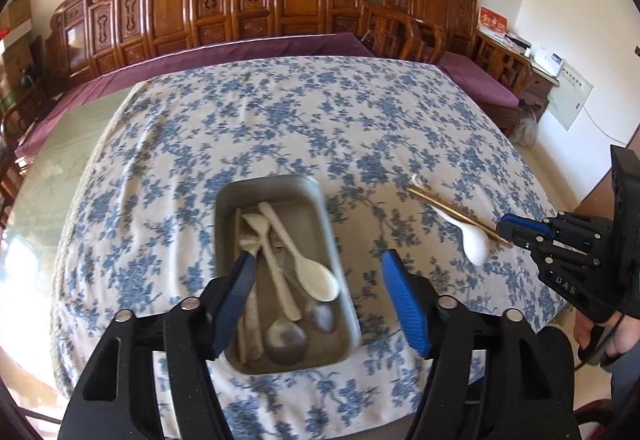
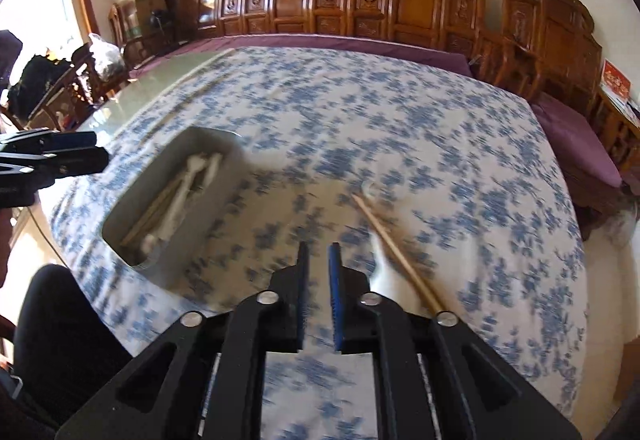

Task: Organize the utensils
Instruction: 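Move the right tool to the chopsticks and grasp one wooden chopstick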

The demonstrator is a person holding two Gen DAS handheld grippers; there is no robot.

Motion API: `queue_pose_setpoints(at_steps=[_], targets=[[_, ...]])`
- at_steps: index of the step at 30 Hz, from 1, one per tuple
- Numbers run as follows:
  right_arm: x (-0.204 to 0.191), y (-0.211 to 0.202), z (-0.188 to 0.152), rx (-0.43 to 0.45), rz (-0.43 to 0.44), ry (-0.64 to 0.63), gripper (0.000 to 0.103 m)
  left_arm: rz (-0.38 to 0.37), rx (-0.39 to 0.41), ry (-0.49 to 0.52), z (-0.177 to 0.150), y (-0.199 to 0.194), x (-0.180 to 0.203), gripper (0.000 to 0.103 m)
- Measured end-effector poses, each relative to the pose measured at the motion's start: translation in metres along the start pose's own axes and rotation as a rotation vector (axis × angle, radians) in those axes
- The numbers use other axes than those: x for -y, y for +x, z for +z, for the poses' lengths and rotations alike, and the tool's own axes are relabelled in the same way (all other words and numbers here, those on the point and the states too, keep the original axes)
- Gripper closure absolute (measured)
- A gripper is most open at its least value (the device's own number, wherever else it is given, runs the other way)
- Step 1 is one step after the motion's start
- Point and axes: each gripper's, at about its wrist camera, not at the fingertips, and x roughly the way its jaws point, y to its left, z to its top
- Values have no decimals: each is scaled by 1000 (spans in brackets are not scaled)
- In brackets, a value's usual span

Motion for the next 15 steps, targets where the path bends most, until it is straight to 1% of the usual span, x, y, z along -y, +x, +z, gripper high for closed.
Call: queue_pose_setpoints(at_steps=[1,5,9,15], targets=[[6,2,-2,-6,-3,2,84,-5,-2,5,1,3,6,35],[34,11,-10,-33,-18,6,84,-12,-20,21,2,16,26,32],[57,22,-14,-65,-10,-1,84,-18,-28,28,4,27,42,28],[82,44,-21,-107,11,-18,84,-13,-39,10,4,45,58,27]])
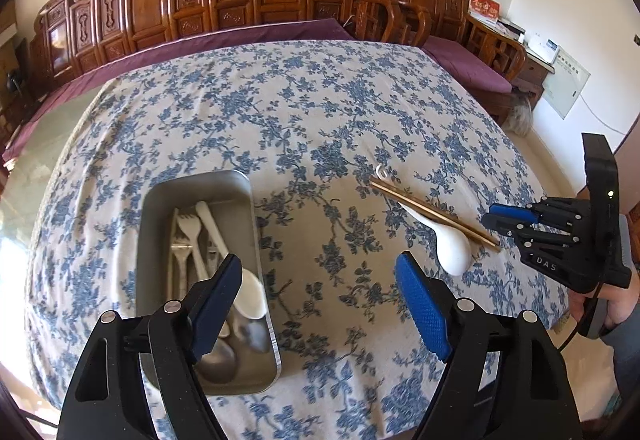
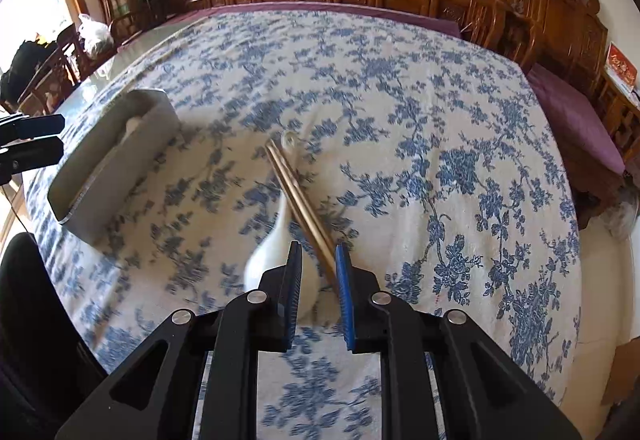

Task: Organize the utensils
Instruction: 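Move the right tool to the chopsticks and grasp one wooden chopstick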

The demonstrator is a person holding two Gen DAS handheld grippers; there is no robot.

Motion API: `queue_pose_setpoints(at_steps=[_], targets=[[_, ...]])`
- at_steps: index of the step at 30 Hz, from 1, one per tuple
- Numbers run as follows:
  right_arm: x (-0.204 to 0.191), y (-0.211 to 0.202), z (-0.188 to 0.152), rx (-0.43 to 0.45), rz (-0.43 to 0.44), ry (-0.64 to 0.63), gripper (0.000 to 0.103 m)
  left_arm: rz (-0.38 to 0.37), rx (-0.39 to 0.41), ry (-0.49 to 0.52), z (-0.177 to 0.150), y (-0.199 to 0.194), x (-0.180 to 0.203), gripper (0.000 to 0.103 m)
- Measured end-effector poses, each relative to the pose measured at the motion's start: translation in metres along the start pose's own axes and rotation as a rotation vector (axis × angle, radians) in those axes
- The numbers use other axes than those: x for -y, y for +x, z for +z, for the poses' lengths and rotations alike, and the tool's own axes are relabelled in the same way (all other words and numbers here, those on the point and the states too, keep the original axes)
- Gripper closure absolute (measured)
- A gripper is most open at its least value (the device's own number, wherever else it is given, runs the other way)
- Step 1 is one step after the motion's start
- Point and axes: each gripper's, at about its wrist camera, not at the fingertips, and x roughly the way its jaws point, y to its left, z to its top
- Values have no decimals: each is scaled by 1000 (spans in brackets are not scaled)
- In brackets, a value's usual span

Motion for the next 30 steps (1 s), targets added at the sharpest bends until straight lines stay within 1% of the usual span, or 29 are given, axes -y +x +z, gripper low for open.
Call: queue_pose_setpoints(at_steps=[7,12,21,30], targets=[[22,25,-6,-59,19,-15,84,-9,-18,10,3,21,23,27],[29,37,-8,-87,39,-30,84,-18,-42,12,2,38,36,27],[38,43,-9,-81,69,-25,84,-24,-92,36,2,66,52,27],[32,47,-7,-93,93,-65,84,-29,-105,33,3,78,62,27]])
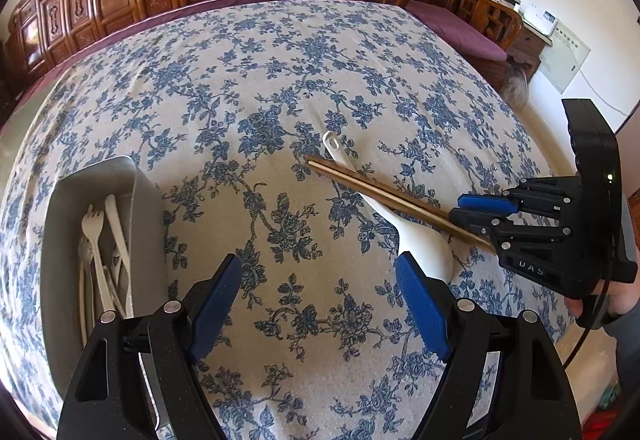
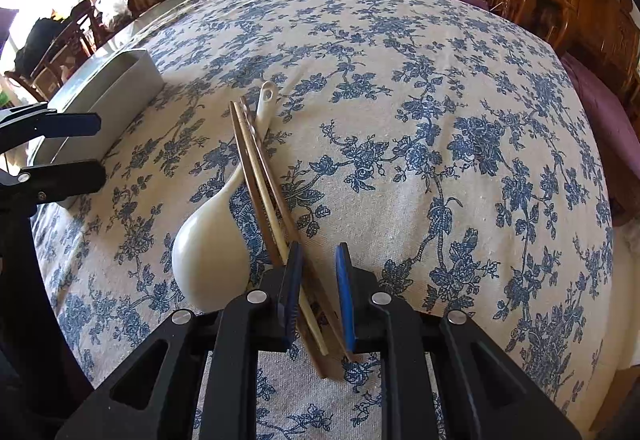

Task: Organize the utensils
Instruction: 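Move the right tool to the chopsticks and grasp one wooden chopstick, then grasp the large white spoon with the left tool while the right tool holds the chopstick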

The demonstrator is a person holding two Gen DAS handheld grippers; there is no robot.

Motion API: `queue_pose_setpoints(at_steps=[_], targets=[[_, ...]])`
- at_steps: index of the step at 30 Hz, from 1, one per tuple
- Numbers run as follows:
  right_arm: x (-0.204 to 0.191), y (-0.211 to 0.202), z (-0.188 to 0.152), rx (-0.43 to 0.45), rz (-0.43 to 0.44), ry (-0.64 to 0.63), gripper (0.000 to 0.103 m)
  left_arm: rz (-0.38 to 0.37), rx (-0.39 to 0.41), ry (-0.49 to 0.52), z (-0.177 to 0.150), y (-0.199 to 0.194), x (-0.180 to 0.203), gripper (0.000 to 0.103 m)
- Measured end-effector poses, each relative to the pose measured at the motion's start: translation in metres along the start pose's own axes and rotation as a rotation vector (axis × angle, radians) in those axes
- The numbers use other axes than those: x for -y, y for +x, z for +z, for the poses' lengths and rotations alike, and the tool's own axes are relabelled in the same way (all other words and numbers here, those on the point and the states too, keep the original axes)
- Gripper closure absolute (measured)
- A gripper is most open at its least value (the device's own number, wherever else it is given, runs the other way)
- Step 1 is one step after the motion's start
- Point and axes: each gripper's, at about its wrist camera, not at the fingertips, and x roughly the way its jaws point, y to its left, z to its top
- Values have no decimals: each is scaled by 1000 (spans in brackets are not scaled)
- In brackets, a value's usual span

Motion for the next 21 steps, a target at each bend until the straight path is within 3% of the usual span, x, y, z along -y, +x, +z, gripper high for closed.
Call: queue_pose_setpoints(at_steps=[6,8,21], targets=[[2,3,-1,17,22,9,85,-3,-12,7,2,8,6,27],[4,2,-3,25,17,15,92,-7,-15,8,3,11,8,27],[8,-21,-18,98,62,91,97,-104,-46,-27,7,49,17,27]])
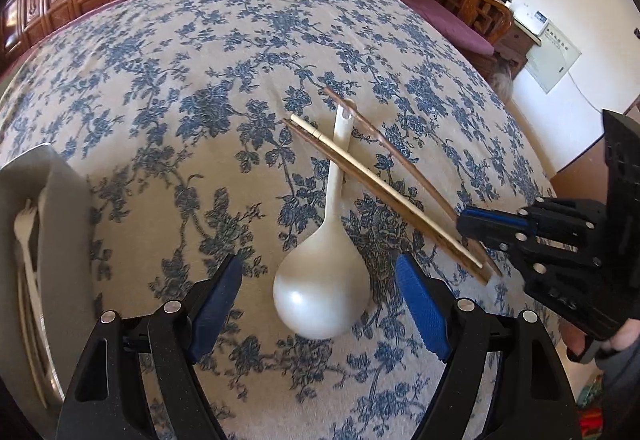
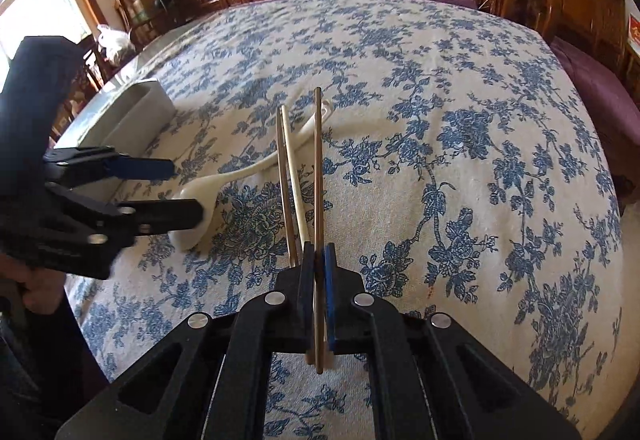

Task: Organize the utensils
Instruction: 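Grasp the large white spoon with the left tool while the right tool holds the chopstick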

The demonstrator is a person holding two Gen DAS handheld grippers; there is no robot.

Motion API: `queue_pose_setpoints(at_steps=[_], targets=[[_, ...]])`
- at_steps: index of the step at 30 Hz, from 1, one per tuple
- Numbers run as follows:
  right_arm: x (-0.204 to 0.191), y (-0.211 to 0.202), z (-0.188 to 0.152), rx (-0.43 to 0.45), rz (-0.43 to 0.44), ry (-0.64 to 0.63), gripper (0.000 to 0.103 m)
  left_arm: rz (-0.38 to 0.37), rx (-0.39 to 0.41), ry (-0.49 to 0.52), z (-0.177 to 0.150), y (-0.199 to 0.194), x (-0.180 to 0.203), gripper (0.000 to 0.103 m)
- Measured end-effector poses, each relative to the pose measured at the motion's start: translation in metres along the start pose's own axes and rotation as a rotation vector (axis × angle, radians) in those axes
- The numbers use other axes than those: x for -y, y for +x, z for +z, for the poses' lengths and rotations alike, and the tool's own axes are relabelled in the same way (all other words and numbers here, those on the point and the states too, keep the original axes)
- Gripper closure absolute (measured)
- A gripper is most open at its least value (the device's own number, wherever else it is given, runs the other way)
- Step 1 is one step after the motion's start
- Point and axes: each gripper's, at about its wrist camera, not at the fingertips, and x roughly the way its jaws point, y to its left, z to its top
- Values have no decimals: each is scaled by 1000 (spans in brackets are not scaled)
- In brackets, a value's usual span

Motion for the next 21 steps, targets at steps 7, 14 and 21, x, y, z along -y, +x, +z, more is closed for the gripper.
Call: queue_pose_setpoints(at_steps=[7,14,21], targets=[[0,-13,0,45,-7,29,97,28,4,24,15,10,-2,35],[2,-12,-5,53,-8,64,97,65,-53,97,25,28,4,56],[-2,-13,-3,62,-19,84,97,88,-99,140,26,25,4,94]])
